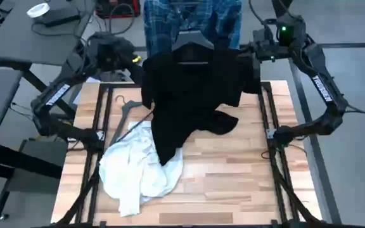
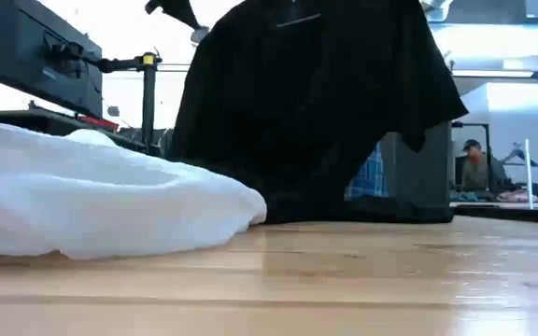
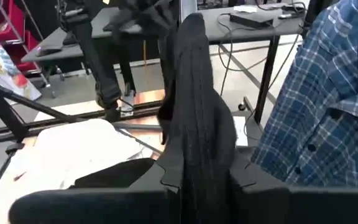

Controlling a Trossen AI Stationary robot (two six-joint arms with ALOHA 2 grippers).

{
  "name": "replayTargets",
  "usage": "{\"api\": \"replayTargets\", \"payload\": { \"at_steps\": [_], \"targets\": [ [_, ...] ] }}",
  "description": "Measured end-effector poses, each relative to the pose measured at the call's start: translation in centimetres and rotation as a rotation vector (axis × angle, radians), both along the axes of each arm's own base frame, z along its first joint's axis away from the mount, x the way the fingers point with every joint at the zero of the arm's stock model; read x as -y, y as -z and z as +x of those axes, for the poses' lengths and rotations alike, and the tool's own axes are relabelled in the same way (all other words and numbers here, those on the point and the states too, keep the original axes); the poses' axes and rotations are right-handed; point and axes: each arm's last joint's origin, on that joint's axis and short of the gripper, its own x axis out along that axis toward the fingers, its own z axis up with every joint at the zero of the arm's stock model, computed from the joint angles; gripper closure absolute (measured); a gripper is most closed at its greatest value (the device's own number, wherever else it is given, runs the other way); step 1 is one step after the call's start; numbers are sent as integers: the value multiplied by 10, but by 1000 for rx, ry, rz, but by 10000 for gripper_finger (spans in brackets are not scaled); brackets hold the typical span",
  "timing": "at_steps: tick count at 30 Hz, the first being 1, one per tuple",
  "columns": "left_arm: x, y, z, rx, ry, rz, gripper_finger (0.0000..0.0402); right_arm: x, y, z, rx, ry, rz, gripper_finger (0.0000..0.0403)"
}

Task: Hang clothes
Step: Hang the black shirt on the rack

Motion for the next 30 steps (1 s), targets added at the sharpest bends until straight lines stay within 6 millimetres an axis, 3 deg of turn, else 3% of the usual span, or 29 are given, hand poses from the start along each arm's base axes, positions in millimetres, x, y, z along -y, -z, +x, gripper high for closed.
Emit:
{"api": "replayTargets", "payload": {
  "at_steps": [5, 10, 16, 24, 30],
  "targets": [
    [9, 1, 7, 55, 116, -95, 349, 0, 0, 0, 1, 1, 4, 373],
    [26, -1, 19, -18, 201, 54, 309, 0, 0, 0, 2, 2, 4, 373],
    [39, 4, 40, -144, 121, 220, 311, 0, 0, 0, 3, 3, 4, 373],
    [27, 22, 68, -290, -26, 295, 313, 0, -1, 0, 6, 3, -1, 373],
    [41, 13, 73, -232, 4, 361, 313, 0, -1, 0, 7, 6, 7, 373]
  ]
}}
